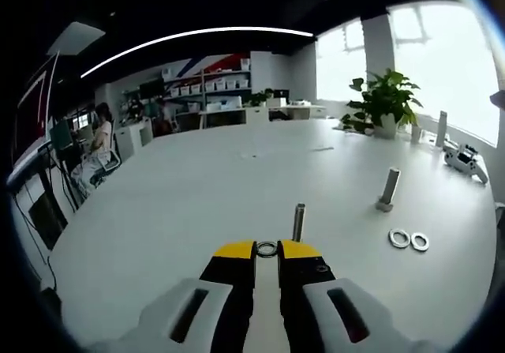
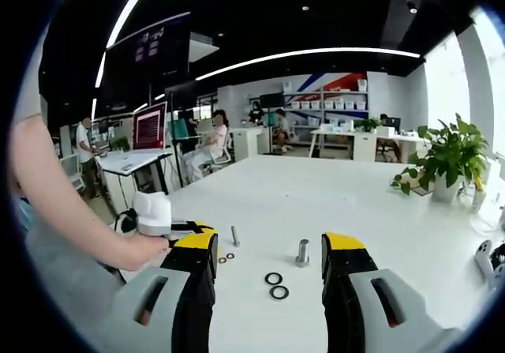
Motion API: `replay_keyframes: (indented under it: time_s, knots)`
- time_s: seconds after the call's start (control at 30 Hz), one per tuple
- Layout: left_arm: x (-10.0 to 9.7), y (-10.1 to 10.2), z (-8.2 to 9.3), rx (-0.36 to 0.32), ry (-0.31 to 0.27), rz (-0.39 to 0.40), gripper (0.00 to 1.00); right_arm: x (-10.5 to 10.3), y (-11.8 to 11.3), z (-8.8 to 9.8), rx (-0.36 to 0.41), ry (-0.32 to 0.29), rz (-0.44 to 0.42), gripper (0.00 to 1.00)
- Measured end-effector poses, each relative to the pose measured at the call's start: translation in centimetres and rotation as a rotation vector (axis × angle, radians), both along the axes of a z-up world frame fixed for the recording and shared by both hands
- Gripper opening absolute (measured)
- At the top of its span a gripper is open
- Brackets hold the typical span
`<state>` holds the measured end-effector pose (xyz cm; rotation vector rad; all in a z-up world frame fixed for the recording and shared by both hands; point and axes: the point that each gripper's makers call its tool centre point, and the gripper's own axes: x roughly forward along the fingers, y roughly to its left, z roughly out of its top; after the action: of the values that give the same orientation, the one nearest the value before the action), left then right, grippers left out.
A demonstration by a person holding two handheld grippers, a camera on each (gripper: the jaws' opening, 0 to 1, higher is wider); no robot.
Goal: Place the washer onto the threaded stud by aligning its center hole with the stud, sliding it down to the base, and recovering from edge contact or off-axis alignment until the washer reaches the visible bottom stop.
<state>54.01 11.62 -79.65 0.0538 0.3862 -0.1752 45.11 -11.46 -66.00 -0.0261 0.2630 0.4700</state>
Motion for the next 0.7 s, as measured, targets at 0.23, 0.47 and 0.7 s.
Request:
replay_keyframes:
  time_s: [0.23, 0.47, 0.7]
  knots:
    - [0.6, -0.6, 2.2, -0.005, -0.036, -0.017, 0.08, -0.1, 0.1, 0.0, -0.002, -0.002, 0.001, 0.55]
    - [1.4, -1.3, 3.7, -0.005, -0.055, -0.041, 0.08, 0.0, 0.0, 0.0, -0.004, -0.002, -0.001, 0.55]
    - [1.9, -1.7, 4.3, -0.007, -0.056, -0.053, 0.08, -0.1, 0.1, 0.0, -0.007, -0.001, 0.003, 0.55]
